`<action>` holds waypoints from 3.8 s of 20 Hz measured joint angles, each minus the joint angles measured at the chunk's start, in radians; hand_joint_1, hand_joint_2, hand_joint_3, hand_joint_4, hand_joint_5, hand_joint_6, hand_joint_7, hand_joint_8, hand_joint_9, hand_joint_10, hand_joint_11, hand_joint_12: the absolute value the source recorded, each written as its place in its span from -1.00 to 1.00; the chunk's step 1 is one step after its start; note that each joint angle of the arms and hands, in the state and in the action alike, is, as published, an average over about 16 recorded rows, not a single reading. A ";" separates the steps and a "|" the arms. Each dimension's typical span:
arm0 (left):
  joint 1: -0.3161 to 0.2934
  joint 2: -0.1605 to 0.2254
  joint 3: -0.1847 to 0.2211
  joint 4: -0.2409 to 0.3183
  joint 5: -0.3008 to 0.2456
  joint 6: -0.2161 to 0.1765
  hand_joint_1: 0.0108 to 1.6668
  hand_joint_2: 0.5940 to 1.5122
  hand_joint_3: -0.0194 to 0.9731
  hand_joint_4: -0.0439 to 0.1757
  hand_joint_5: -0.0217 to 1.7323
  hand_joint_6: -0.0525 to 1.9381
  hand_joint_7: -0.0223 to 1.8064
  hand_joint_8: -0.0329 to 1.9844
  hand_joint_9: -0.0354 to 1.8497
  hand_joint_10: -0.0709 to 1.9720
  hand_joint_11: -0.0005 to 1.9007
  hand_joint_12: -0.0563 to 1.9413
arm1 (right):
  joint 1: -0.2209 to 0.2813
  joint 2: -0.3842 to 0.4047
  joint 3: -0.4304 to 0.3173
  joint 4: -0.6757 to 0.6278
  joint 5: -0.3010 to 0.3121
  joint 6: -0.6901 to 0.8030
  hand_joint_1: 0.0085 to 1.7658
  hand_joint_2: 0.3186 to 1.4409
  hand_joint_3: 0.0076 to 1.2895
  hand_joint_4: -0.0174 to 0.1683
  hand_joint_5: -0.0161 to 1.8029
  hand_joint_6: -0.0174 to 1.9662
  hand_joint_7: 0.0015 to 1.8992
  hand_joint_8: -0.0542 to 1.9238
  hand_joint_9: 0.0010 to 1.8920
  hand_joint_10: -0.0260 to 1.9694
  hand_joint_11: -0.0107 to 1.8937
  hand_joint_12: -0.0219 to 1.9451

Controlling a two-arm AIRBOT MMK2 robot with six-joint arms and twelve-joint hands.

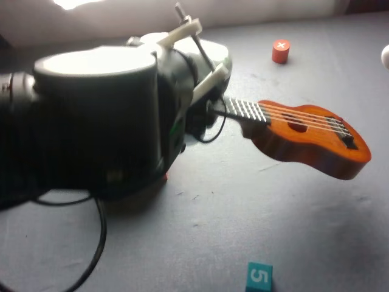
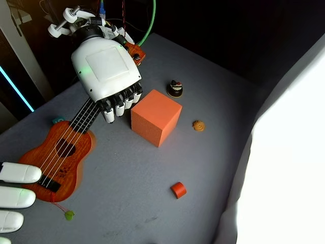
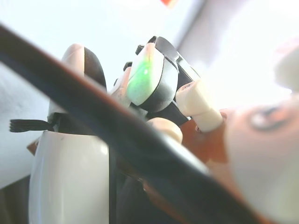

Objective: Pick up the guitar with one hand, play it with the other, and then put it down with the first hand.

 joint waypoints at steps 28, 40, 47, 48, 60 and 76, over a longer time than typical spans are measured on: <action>0.253 -0.095 -0.061 0.258 0.039 -0.277 0.76 0.08 -0.99 -0.59 0.48 0.95 0.48 0.99 0.55 0.97 0.54 0.97 | 0.001 0.003 -0.031 0.249 -0.006 -0.234 -0.94 0.73 -0.99 -0.78 -0.96 -0.99 -0.95 -0.95 -0.98 -0.97 -0.97 -0.98; 0.316 -0.170 0.025 0.301 0.019 -0.322 0.30 0.14 -0.98 -0.57 0.31 0.96 0.41 0.95 0.48 0.96 0.48 0.97 | 0.001 0.004 -0.039 0.249 -0.012 -0.256 -0.93 0.73 -0.99 -0.77 -0.96 -0.99 -0.95 -0.95 -0.98 -0.97 -0.97 -0.98; 0.341 -0.186 0.051 0.310 0.009 -0.329 -0.36 0.21 -0.95 -0.51 -0.13 0.57 0.02 0.57 0.10 0.70 0.03 0.84 | 0.001 0.004 -0.044 0.249 -0.017 -0.266 -0.94 0.73 -0.99 -0.77 -0.96 -0.99 -0.95 -0.95 -0.98 -0.97 -0.97 -0.98; 0.344 -0.187 0.053 0.311 0.008 -0.330 -0.44 0.20 -0.95 -0.45 -0.19 0.46 -0.05 0.45 0.03 0.59 -0.07 0.79 | 0.001 0.004 -0.045 0.249 -0.018 -0.267 -0.94 0.73 -0.99 -0.77 -0.96 -0.99 -0.96 -0.95 -0.98 -0.97 -0.97 -0.98; 0.329 -0.173 0.060 0.318 -0.004 -0.307 -0.90 -0.07 -0.94 0.42 -0.87 -0.88 -0.83 -0.89 -0.79 -0.78 -0.94 -0.44 | 0.001 0.004 -0.051 0.250 -0.025 -0.272 -0.94 0.73 -0.99 -0.76 -0.96 -0.99 -0.95 -0.95 -0.98 -0.97 -0.97 -0.98; 0.015 0.007 0.015 0.005 -0.052 0.102 -0.88 0.21 -0.94 -0.48 -0.19 -0.63 -0.14 -0.38 -0.21 -0.08 -0.58 0.50 | 0.001 0.005 -0.055 0.250 -0.025 -0.276 -0.91 0.70 -0.99 -0.76 -0.53 -0.08 -0.43 -0.08 -0.58 0.20 -0.76 0.42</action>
